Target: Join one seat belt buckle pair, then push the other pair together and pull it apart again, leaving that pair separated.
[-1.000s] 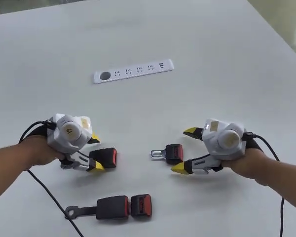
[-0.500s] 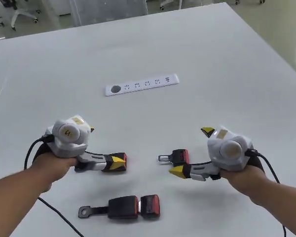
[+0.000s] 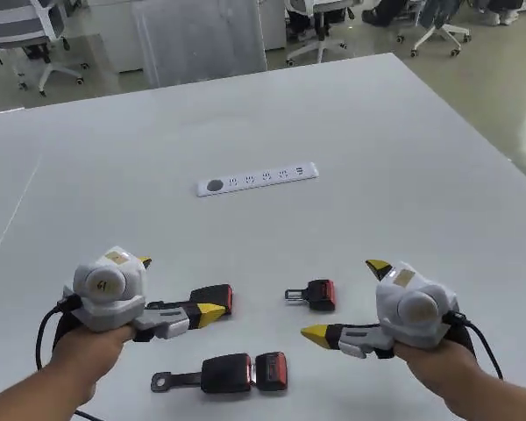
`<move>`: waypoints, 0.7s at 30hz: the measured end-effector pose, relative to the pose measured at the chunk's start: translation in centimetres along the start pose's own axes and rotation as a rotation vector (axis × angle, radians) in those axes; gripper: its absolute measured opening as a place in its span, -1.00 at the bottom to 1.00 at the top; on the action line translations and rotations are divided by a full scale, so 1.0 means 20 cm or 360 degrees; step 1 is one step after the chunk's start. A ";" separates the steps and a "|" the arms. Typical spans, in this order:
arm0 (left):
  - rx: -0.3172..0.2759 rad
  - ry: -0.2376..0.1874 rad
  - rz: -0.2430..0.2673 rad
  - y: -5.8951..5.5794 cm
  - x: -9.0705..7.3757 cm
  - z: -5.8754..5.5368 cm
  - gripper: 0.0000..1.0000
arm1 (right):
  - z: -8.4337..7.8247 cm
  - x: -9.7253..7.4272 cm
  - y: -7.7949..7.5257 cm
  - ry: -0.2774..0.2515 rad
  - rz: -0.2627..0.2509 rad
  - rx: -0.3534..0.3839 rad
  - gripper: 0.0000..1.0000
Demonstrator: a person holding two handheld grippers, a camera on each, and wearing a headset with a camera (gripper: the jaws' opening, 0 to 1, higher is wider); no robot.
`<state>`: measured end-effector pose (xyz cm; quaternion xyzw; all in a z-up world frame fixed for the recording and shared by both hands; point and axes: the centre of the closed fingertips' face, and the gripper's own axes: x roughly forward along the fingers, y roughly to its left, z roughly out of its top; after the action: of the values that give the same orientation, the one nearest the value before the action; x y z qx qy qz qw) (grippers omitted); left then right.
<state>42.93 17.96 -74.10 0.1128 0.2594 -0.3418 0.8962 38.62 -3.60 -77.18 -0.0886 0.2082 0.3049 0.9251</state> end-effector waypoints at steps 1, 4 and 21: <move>-0.0034 -0.0012 0.0001 -0.01 -0.03 -0.02 1.00 | 0.00 -0.01 0.01 -0.0005 0.0000 0.0004 1.00; -0.0051 -0.0026 0.0018 -0.04 -0.10 -0.06 1.00 | -0.02 -0.07 0.04 -0.0011 -0.0012 0.0002 1.00; -0.0120 -0.0139 0.0087 -0.10 -0.43 -0.21 1.00 | -0.03 -0.36 0.15 -0.0086 -0.0138 0.0004 1.00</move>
<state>34.61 22.89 -72.98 0.0711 0.2295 -0.3118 0.9193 31.37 -5.24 -74.68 -0.0881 0.1793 0.2667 0.9429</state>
